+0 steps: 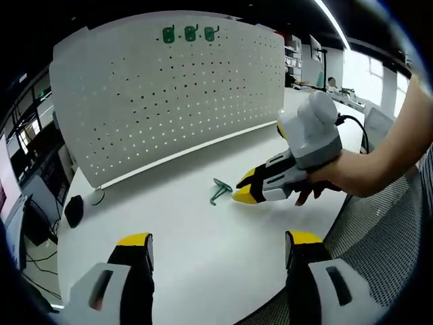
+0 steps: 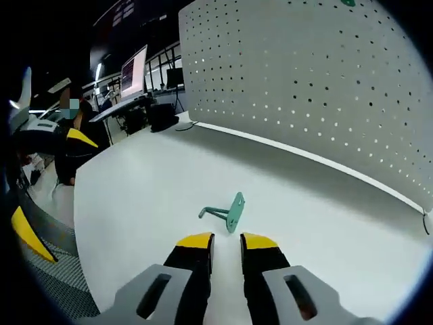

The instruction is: Insert the hook assembly into the mounting plate slot until the hook locks in place.

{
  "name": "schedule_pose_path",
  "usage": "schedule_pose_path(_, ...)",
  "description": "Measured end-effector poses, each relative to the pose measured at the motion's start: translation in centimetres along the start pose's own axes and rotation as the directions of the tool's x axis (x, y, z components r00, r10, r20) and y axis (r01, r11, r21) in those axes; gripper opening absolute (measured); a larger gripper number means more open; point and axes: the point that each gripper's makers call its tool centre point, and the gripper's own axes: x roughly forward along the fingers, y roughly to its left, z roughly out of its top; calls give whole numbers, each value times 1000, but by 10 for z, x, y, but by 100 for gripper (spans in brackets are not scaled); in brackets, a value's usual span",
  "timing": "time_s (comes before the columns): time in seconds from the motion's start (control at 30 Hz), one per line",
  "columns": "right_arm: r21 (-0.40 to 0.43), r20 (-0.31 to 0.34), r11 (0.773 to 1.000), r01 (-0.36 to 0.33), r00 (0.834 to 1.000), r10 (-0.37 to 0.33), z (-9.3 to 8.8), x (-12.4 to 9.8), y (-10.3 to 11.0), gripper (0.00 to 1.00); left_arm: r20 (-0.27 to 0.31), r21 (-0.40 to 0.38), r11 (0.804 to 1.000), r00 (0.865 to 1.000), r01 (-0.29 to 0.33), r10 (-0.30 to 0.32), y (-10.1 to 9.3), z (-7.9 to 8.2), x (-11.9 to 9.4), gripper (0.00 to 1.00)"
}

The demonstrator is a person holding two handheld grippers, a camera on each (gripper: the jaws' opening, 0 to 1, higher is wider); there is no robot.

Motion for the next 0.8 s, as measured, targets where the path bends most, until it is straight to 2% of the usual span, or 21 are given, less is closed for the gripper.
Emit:
schedule_pose_path(0.23,16,10,1000,19,1000,-19,-1,4,-3,12,4,-8,1000,1000,-3,3,1,1,0,81)
schedule_pose_path(0.67,-50,18,998,32,999,-31,5,9,-4,2,-8,-5,1000,1000,4,-4,-1,-1,1,80)
schedule_pose_path(0.8,-42,17,999,19,1000,-18,5,9,-1,1,-10,-3,1000,1000,5,-5,-1,-1,1,79)
